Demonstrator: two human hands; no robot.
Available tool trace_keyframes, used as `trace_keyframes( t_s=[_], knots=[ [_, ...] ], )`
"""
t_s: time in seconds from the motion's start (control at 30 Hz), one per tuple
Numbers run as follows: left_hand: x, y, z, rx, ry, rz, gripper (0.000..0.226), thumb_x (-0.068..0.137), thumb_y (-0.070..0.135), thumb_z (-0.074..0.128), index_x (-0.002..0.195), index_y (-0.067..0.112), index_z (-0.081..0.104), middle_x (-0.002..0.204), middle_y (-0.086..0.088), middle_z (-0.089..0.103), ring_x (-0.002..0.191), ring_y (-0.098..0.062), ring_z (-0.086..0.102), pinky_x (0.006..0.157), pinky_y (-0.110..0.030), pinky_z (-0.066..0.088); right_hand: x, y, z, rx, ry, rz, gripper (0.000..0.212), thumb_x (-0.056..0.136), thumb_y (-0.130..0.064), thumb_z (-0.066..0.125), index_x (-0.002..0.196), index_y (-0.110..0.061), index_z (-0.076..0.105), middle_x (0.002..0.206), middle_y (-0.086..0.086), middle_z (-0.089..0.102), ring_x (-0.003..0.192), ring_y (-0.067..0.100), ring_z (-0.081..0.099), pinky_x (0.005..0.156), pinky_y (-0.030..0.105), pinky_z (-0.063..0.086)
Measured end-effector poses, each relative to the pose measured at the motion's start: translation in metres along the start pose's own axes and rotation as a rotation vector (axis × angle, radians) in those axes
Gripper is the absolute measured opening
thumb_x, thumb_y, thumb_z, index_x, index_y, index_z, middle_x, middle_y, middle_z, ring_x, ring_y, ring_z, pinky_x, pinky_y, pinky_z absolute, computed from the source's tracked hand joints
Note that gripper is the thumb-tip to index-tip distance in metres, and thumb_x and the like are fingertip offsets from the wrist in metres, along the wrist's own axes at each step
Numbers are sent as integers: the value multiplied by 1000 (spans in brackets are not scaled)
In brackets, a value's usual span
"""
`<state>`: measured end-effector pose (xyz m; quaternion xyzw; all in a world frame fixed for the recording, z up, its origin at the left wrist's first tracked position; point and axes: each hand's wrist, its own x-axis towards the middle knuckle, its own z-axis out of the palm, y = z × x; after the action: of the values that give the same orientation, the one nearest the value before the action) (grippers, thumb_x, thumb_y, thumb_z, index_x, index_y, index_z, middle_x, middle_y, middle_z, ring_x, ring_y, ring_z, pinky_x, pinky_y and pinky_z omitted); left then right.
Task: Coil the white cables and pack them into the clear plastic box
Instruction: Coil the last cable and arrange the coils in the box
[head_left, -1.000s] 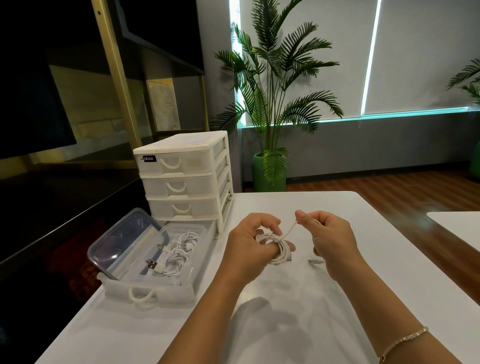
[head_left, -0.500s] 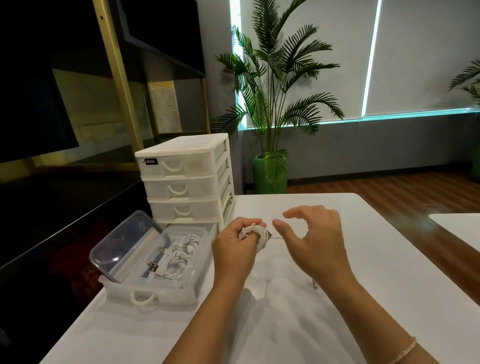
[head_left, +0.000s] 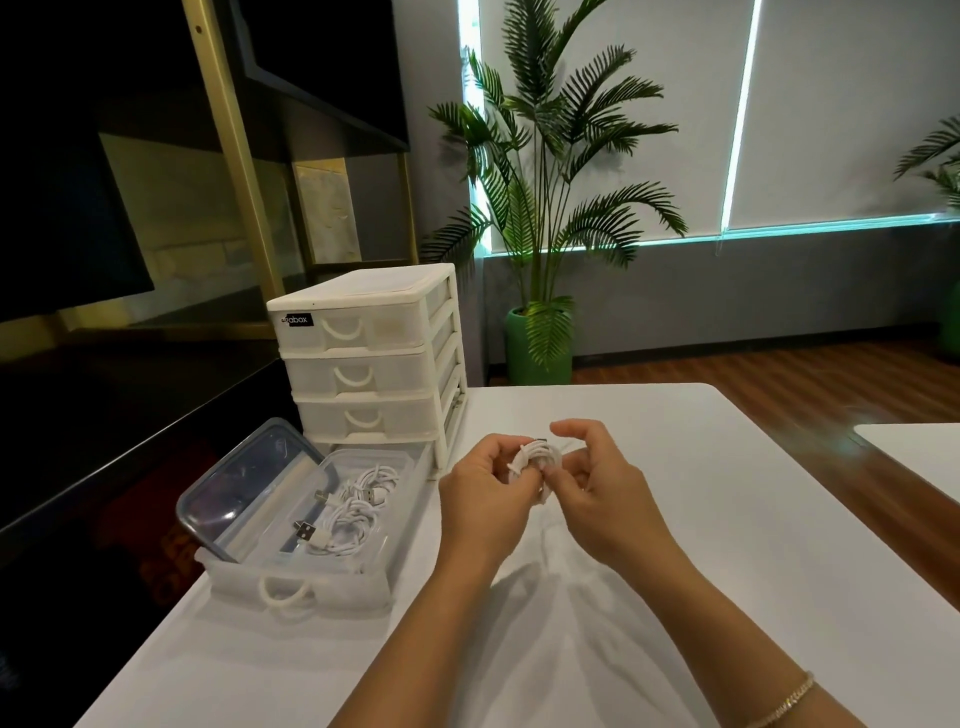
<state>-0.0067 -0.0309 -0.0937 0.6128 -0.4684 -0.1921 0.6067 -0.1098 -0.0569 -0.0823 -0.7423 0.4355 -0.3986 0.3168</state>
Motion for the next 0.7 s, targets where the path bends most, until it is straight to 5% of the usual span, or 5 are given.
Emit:
trace_keyframes(
  t_s=[0.2,0.4,0.7],
  knots=[
    [2,-1,2,-106,-157,-107,21,76,17,75,93,24,64,93,1,73,86,-15,69,84,-34,56,5,5,-9,-16,101,6,20,91,-19,56,105,-23,42,93,-5,53,73,7,52,55,5,37],
    [6,-2,0,-333,-195,-235,15,76,17,74,88,17,64,88,-4,73,90,-23,68,93,-39,51,5,9,-7,-125,184,-76,12,90,-14,57,84,-22,50,77,-6,57,73,16,60,61,18,48],
    [9,-1,-4,-567,-170,-386,12,82,11,66,93,12,62,91,-7,71,80,-19,67,69,-22,56,4,10,-4,-207,186,-132,15,88,-19,61,97,-21,72,99,-4,70,70,3,51,72,19,47]
  ],
)
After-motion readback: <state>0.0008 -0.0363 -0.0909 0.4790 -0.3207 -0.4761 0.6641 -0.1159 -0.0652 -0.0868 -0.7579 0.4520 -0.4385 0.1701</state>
